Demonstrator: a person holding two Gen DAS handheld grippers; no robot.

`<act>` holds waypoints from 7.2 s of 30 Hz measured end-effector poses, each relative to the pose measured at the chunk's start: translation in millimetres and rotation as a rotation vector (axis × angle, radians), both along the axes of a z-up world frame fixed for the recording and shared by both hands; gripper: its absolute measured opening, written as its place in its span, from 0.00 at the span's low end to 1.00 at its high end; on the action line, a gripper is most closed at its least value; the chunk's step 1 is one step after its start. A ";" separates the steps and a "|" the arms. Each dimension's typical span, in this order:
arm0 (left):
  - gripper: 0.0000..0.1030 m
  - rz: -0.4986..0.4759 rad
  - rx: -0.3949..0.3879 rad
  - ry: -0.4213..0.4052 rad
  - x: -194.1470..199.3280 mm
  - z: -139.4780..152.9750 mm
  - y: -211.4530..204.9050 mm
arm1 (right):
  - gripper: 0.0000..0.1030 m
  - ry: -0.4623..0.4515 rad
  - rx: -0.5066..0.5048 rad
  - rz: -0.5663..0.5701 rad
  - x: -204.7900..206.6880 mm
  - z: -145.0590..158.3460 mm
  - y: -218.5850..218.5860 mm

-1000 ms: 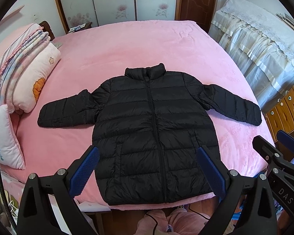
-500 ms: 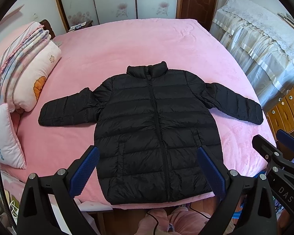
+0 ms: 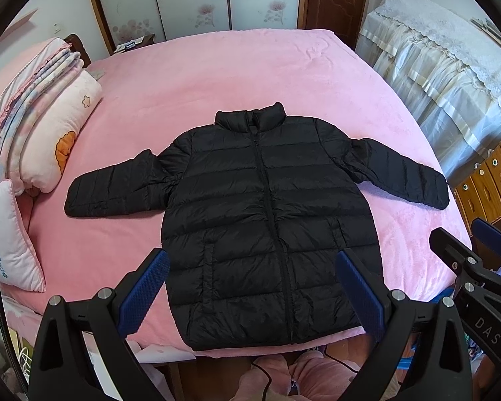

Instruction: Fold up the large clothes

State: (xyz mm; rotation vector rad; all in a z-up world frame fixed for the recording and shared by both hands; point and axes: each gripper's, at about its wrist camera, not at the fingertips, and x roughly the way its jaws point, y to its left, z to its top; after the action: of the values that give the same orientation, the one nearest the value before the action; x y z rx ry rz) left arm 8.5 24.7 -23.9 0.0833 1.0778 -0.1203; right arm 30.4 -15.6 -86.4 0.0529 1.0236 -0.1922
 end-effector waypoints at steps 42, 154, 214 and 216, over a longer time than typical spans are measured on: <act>0.96 -0.059 -0.025 -0.046 21.6 15.7 -1.6 | 0.69 -0.063 -0.041 -0.080 -2.0 24.0 -3.8; 0.96 0.129 -0.040 0.054 219.9 -185.5 107.7 | 0.10 -0.052 0.336 0.371 267.6 -229.7 92.4; 0.08 0.071 -0.288 0.245 295.5 -261.7 48.4 | 0.55 0.103 0.210 -0.112 188.5 -271.3 -121.5; 0.08 0.112 -0.295 0.195 300.0 -250.9 59.5 | 0.55 0.106 0.190 -0.121 190.0 -275.5 -128.2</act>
State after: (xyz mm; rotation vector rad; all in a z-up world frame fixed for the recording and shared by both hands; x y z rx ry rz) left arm 308.5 84.1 -274.8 -0.2590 1.2452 -0.1884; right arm 220.5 -143.7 -361.9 0.2797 1.1429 -0.2088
